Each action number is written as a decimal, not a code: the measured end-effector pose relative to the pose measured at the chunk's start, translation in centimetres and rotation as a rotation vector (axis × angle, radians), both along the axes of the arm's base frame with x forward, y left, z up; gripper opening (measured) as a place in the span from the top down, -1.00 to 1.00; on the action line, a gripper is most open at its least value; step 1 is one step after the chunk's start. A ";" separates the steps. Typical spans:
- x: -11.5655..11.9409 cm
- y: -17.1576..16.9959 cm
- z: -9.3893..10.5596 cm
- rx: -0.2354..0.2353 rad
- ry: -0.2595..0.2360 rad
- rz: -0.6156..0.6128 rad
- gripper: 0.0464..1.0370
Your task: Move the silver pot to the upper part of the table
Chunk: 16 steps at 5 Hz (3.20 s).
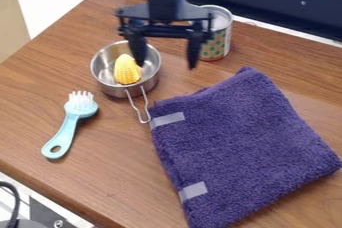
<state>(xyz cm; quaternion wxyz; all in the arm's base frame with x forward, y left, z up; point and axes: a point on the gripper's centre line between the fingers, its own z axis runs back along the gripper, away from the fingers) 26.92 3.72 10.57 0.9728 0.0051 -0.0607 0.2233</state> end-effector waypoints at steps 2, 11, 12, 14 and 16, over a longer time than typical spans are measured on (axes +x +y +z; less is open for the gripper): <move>-0.6 8.2 0.3 0.052 -0.113 0.013 -0.92; 0.0 10.7 -7.4 0.011 -0.059 0.146 -0.83; 0.4 10.8 -7.4 0.022 -0.073 0.153 -0.28; 0.2 10.6 -7.5 0.005 -0.050 0.154 0.76; 0.6 10.6 -7.2 -0.045 -0.028 0.172 0.98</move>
